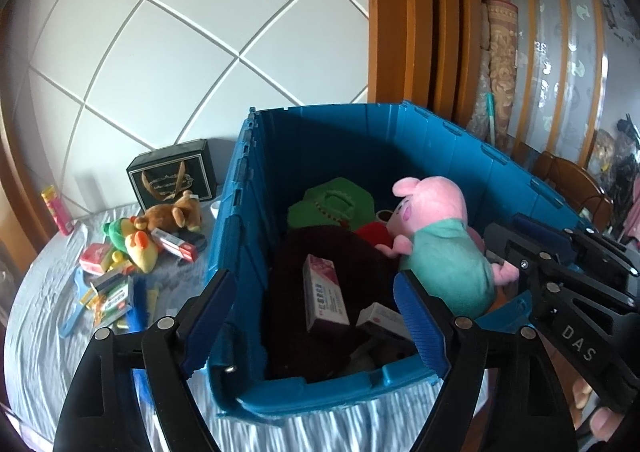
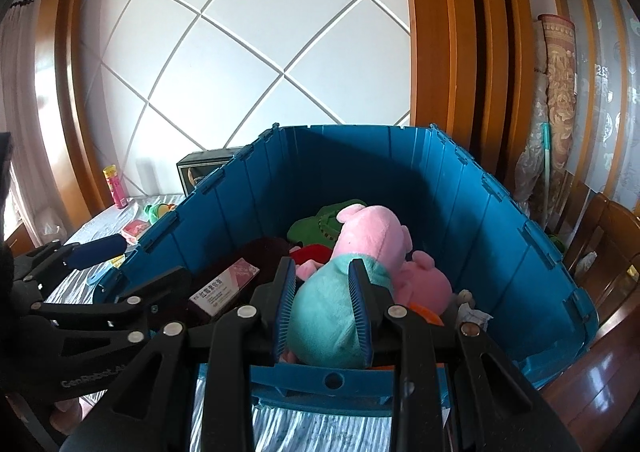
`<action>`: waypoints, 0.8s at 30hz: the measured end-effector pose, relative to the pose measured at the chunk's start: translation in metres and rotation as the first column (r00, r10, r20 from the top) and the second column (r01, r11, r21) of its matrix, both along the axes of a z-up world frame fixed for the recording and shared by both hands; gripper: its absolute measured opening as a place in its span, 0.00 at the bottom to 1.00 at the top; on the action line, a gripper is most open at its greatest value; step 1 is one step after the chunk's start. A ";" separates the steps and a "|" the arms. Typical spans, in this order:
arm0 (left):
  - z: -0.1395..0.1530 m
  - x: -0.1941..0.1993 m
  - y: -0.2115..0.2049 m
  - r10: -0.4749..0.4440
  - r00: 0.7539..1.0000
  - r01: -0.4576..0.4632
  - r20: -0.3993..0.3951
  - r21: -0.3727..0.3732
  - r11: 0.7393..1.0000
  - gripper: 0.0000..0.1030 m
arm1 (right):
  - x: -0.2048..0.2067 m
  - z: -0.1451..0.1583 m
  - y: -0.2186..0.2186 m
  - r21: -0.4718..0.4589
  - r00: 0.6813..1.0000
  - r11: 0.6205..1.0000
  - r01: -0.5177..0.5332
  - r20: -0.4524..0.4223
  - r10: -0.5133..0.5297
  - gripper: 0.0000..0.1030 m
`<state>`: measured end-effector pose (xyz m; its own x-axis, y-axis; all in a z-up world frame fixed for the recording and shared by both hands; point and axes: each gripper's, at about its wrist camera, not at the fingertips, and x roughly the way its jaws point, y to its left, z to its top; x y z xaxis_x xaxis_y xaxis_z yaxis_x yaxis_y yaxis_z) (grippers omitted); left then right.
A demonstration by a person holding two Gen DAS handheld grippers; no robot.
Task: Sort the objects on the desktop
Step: 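Open left gripper over the bin while right gripper releases the ointment box inside, then withdraw both grippers from the bin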
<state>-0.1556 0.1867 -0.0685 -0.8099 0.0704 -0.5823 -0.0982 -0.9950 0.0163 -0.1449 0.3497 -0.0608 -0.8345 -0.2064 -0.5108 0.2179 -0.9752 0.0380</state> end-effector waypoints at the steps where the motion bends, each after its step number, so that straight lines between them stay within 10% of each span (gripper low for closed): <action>1: 0.000 0.002 -0.002 0.004 1.000 -0.004 -0.001 -0.001 1.000 0.80 | 0.000 -0.001 -0.001 0.000 1.000 1.000 0.000 0.001 0.000 0.26; 24: 0.009 0.051 -0.080 -0.104 0.994 0.105 -0.023 0.027 0.994 0.80 | 0.051 0.006 -0.072 -0.016 0.996 0.996 0.087 -0.007 -0.087 0.26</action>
